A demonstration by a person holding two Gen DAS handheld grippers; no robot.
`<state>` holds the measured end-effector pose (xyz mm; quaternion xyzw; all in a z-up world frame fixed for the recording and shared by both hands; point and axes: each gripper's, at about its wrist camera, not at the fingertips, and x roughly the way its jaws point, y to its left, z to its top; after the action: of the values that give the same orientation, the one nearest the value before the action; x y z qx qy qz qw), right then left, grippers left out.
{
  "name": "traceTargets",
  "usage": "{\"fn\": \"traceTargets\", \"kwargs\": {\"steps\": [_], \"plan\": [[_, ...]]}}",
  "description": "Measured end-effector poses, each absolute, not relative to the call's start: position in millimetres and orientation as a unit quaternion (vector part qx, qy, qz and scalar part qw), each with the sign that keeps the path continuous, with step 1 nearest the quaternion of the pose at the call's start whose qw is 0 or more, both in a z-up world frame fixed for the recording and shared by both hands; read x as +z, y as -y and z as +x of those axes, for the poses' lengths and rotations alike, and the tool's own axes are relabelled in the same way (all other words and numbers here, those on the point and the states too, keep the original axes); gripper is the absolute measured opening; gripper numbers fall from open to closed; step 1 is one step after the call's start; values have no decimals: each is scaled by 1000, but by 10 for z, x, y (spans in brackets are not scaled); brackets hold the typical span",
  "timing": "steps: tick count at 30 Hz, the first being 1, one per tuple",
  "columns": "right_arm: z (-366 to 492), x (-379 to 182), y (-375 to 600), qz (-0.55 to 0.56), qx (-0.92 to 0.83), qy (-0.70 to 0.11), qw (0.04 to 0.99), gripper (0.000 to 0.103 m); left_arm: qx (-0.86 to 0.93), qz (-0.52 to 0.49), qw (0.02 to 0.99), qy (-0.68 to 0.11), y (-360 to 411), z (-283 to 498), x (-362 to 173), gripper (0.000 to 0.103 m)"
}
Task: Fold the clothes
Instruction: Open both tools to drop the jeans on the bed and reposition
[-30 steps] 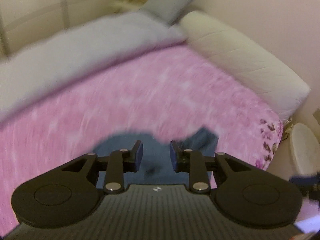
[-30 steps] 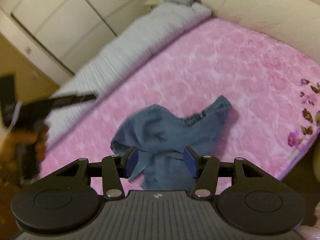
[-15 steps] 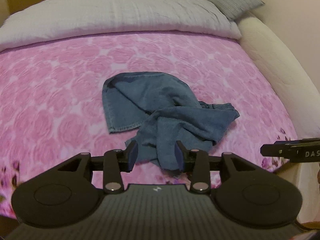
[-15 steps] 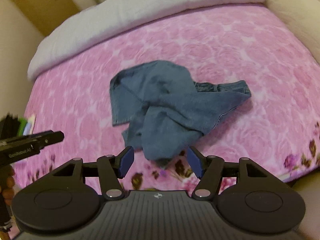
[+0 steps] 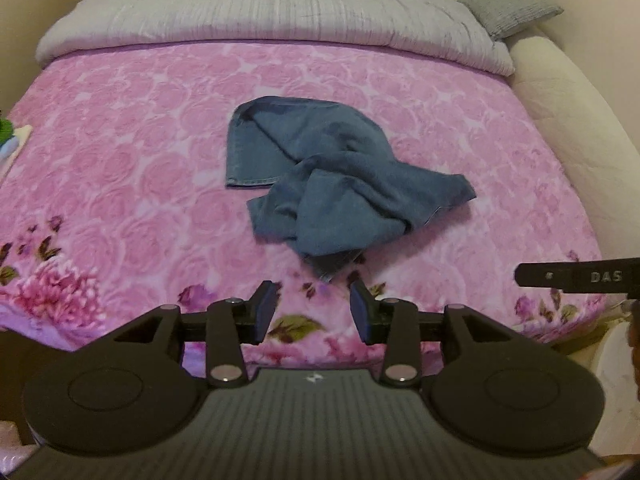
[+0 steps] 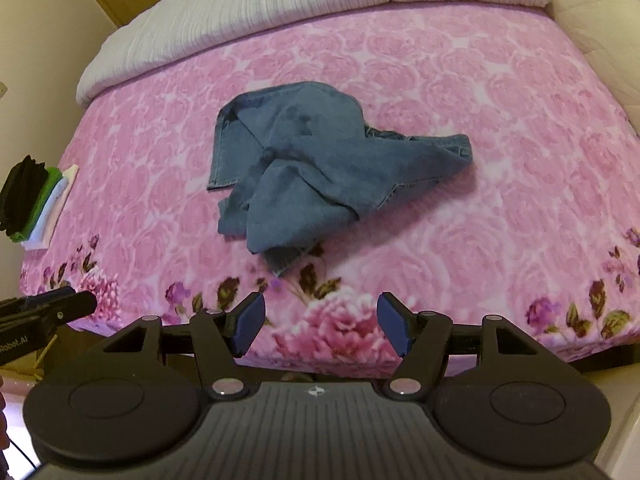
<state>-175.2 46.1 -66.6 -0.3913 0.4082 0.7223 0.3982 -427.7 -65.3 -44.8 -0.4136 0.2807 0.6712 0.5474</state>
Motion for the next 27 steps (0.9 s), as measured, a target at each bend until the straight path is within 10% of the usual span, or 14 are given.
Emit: {"fn": "traceTargets", "kwargs": {"steps": [27], "plan": [[-1912,-470,357,-370,721,-397,431,69,673,-379,568,-285,1380,-4507,-229,45]]}}
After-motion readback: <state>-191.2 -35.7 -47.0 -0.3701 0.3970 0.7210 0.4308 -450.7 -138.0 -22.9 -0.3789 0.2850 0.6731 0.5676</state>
